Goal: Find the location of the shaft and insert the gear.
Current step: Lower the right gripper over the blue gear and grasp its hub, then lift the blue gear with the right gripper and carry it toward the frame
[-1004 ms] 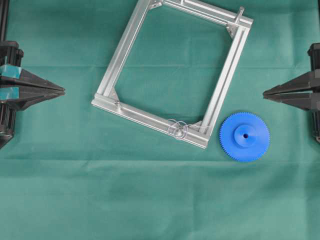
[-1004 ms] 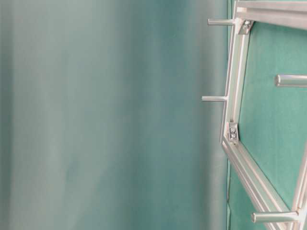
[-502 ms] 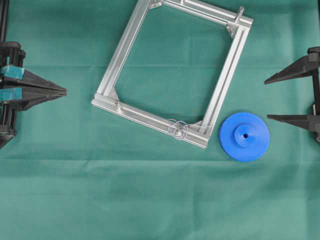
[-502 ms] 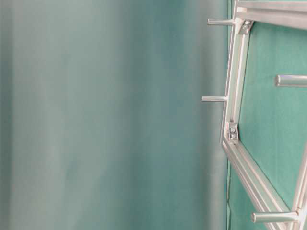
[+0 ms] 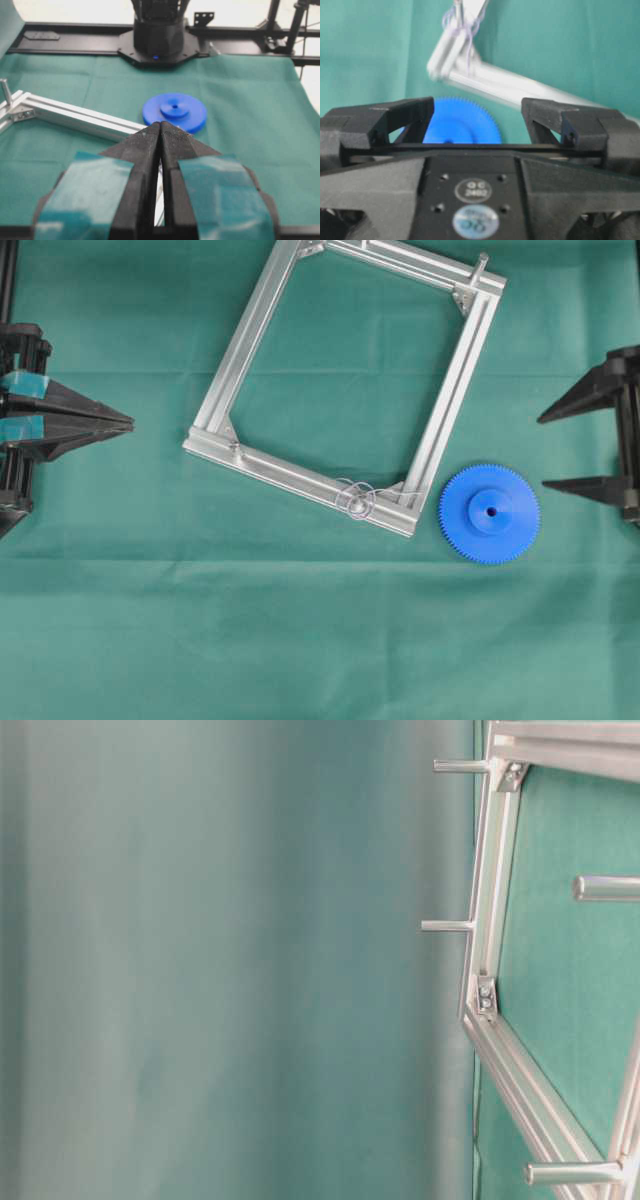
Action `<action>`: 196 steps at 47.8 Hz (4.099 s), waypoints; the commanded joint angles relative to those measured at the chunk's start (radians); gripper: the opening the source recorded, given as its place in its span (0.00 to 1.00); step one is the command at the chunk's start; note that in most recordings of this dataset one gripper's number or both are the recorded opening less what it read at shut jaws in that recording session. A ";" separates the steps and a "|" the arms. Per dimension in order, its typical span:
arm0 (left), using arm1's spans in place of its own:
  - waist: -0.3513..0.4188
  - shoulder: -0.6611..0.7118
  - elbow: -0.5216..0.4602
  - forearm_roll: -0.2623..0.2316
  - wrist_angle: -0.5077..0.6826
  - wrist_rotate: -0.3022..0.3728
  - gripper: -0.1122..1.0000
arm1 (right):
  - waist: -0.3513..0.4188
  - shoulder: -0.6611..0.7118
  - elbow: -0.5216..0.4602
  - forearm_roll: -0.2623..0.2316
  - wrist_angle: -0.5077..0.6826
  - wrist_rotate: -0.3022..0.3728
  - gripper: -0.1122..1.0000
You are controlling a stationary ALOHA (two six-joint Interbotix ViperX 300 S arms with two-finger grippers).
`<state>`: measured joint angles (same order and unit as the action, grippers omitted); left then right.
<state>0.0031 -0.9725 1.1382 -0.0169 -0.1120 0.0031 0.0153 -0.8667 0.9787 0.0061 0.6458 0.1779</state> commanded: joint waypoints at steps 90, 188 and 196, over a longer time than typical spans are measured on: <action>0.025 0.009 -0.018 0.000 -0.011 0.003 0.11 | 0.100 0.629 -0.028 0.009 -0.163 0.097 0.94; 0.025 0.009 -0.020 -0.002 -0.008 0.006 0.11 | 0.104 0.534 -0.140 0.000 0.055 0.143 0.72; 0.025 0.009 -0.018 0.000 -0.008 0.006 0.11 | 0.104 0.488 -0.186 0.000 0.104 0.144 0.72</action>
<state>0.0245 -0.9710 1.1397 -0.0169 -0.1120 0.0077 0.1181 -0.3451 0.8391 0.0077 0.7363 0.3221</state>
